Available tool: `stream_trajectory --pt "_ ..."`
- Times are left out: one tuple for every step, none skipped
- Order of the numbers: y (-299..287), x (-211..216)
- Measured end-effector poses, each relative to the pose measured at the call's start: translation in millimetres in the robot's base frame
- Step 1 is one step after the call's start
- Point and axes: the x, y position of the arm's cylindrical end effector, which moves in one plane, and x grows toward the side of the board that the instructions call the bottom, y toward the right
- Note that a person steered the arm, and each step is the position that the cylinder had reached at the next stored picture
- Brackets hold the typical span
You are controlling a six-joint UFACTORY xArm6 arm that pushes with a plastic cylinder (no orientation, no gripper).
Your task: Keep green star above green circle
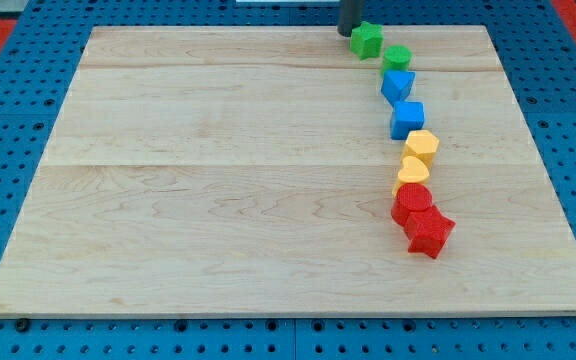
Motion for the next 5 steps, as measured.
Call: stream_trajectory --pt "-24 5" --pt "-28 21" --pt "-23 28" --pt "-9 24" --pt "-3 21"
